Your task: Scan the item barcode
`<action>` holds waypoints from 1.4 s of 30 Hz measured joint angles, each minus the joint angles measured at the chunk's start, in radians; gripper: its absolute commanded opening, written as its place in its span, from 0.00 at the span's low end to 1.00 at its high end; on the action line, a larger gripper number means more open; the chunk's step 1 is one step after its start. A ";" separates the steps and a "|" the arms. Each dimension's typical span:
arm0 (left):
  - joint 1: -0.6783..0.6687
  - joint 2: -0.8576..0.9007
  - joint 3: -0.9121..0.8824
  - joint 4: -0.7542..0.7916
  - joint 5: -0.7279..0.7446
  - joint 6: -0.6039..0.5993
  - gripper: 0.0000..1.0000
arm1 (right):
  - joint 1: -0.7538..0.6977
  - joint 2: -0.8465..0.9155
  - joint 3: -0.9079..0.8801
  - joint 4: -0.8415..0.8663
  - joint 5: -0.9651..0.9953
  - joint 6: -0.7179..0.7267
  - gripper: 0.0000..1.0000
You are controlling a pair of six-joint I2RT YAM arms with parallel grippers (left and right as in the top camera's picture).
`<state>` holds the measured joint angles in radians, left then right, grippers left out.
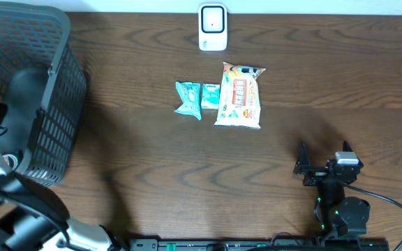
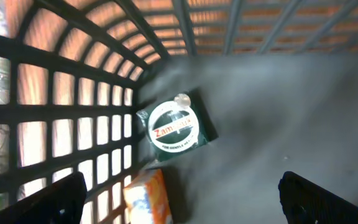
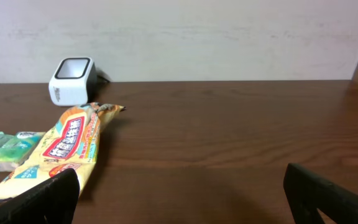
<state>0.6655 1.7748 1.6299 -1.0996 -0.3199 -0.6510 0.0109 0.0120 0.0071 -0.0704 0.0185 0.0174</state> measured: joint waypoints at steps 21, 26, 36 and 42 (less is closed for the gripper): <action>-0.011 0.274 -0.001 0.036 -0.043 -0.061 0.98 | 0.000 0.000 0.000 0.000 0.000 0.000 0.99; -0.011 0.305 -0.001 0.042 -0.062 -0.063 0.98 | 0.000 0.000 0.000 0.000 0.000 0.000 0.99; -0.011 0.318 -0.002 0.043 -0.076 -0.067 0.94 | 0.000 0.000 0.000 0.000 0.000 0.000 0.99; -0.011 0.318 -0.071 0.099 -0.079 -0.083 0.90 | 0.000 0.000 0.000 0.000 0.000 0.000 0.99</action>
<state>0.6544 2.0930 1.5585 -1.0004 -0.3985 -0.7338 0.0109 0.0120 0.0071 -0.0708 0.0185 0.0174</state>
